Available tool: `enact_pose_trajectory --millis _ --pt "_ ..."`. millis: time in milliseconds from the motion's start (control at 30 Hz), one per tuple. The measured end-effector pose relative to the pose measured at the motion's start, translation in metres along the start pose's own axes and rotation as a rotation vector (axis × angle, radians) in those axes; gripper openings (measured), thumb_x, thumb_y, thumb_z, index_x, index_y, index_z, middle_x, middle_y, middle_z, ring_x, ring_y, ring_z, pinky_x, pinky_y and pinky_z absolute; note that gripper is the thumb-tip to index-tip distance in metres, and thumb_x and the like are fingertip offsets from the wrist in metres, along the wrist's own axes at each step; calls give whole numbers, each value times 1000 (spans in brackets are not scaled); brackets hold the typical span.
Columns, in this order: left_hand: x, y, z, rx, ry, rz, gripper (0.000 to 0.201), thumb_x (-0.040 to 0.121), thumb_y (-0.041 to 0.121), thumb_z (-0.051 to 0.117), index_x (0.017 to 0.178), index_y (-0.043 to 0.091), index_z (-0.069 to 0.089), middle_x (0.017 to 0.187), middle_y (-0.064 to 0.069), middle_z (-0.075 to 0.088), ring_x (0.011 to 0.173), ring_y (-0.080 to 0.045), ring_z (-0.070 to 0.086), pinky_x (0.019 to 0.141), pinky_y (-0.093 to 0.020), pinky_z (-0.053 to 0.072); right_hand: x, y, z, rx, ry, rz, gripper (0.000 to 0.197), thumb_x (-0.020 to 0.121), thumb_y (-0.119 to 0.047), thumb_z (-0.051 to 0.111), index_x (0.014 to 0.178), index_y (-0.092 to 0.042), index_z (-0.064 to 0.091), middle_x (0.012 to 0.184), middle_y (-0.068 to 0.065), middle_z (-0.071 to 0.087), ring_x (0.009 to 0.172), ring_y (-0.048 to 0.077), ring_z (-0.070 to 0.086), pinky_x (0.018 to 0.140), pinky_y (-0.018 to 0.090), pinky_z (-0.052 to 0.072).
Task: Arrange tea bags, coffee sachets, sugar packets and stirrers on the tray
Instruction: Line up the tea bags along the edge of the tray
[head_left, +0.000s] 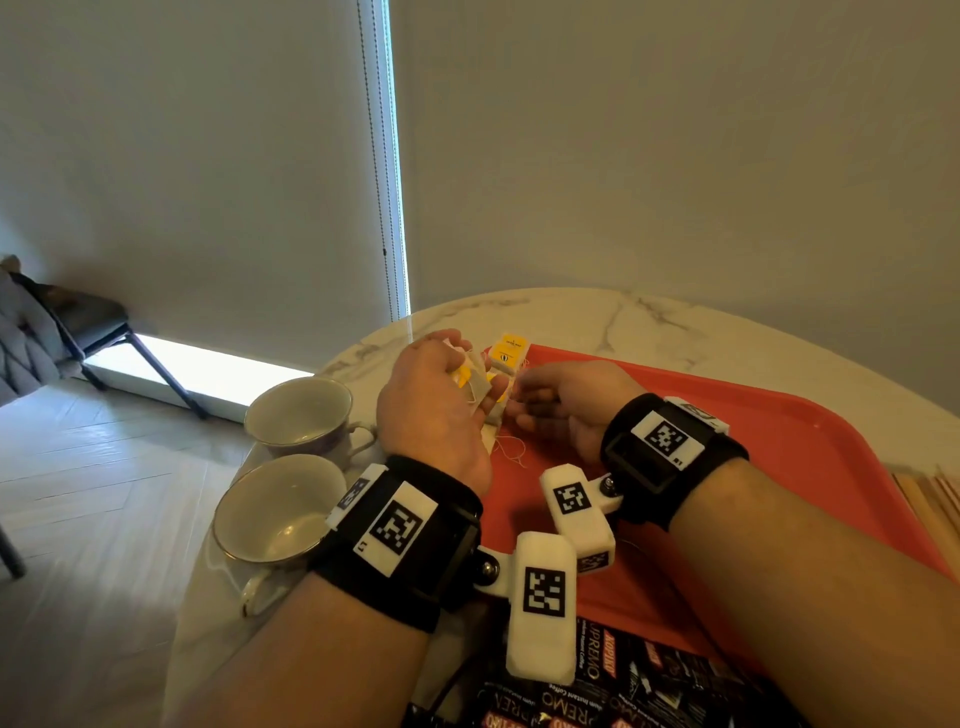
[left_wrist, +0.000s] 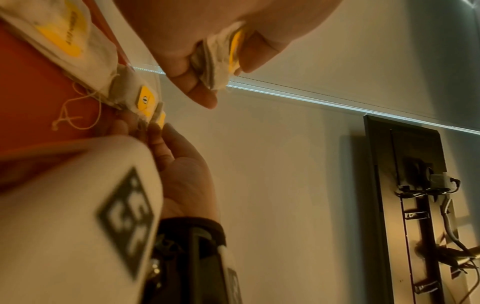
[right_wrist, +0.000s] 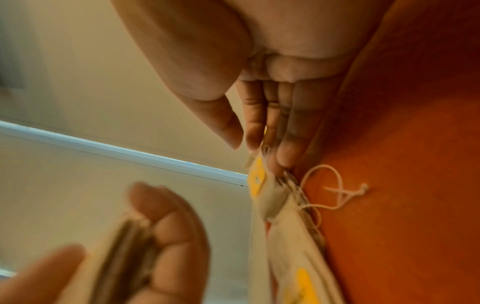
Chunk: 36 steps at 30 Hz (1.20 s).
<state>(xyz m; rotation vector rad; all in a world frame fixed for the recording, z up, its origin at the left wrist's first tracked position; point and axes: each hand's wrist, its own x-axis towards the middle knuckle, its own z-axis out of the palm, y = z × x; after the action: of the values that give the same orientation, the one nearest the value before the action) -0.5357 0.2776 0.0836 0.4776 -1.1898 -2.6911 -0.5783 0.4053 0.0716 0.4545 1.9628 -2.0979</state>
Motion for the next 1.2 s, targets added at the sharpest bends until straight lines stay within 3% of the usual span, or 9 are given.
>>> enact_pose_trajectory --millis 67,200,333,467,600,800,900,1067,1200 --pt "-2 0 -1 -34 -41 -47 25 97 7 48 100 9 72 83 -10 71 73 -26 72 81 -44 60 -9 -6 -4 57 -22 -67 10 95 -9 65 99 0 68 87 14 69 66 20 66 58 29 56" --pt "-10 3 2 -75 -124 -147 31 102 15 48 120 1 69 106 -19 70 103 -41 74 91 -50 61 -30 -18 -20 5 -33 -287 3 90 -11 72 90 -11 75 78 3 67 61 12 57 58 28 46" --pt "-16 1 4 -22 -216 -226 36 100 15 44 127 1 63 101 -22 71 89 -38 72 80 -48 64 -44 -20 -23 -255 -96 -409 14 87 -18 76 101 -16 80 82 4 70 61 7 51 52 22 39" --pt "-16 -3 3 87 -291 -298 37 98 23 42 118 3 67 99 -20 75 74 -29 70 68 -39 60 -50 -18 -20 -323 -245 -434 28 84 -3 78 112 -3 75 72 -4 70 57 1 64 52 14 49" --pt "-14 -5 4 152 -282 -339 46 103 41 48 126 6 66 104 -21 74 73 -29 70 64 -39 61 -45 -16 -20 -430 -264 -502 24 81 -6 83 104 -5 77 76 5 66 54 5 60 52 18 49" --pt "-7 -10 0 139 -282 -379 66 102 59 46 139 6 62 89 -11 66 66 -24 64 46 -29 54 -32 -14 -22 -208 -180 -591 3 87 -14 76 88 -14 79 80 -4 74 70 3 62 61 17 47" --pt "-5 -9 1 138 -199 -326 60 101 56 55 130 5 65 89 -12 68 63 -22 64 44 -28 52 -28 -15 -23 24 -207 -553 5 83 -22 76 85 -18 76 82 0 72 73 11 62 63 25 47" --pt "0 -9 -1 96 -157 -314 27 94 40 71 87 14 65 77 -8 65 58 -20 60 41 -25 49 -27 -16 -22 144 -104 -565 9 95 -15 67 87 -15 71 69 -2 67 56 9 56 52 25 43" --pt "-3 -9 0 135 -229 -266 36 85 37 81 104 8 74 90 -14 68 63 -17 60 42 -22 49 -24 -12 -21 37 -67 -574 9 95 -18 70 86 -16 72 68 0 64 56 12 53 53 28 43"
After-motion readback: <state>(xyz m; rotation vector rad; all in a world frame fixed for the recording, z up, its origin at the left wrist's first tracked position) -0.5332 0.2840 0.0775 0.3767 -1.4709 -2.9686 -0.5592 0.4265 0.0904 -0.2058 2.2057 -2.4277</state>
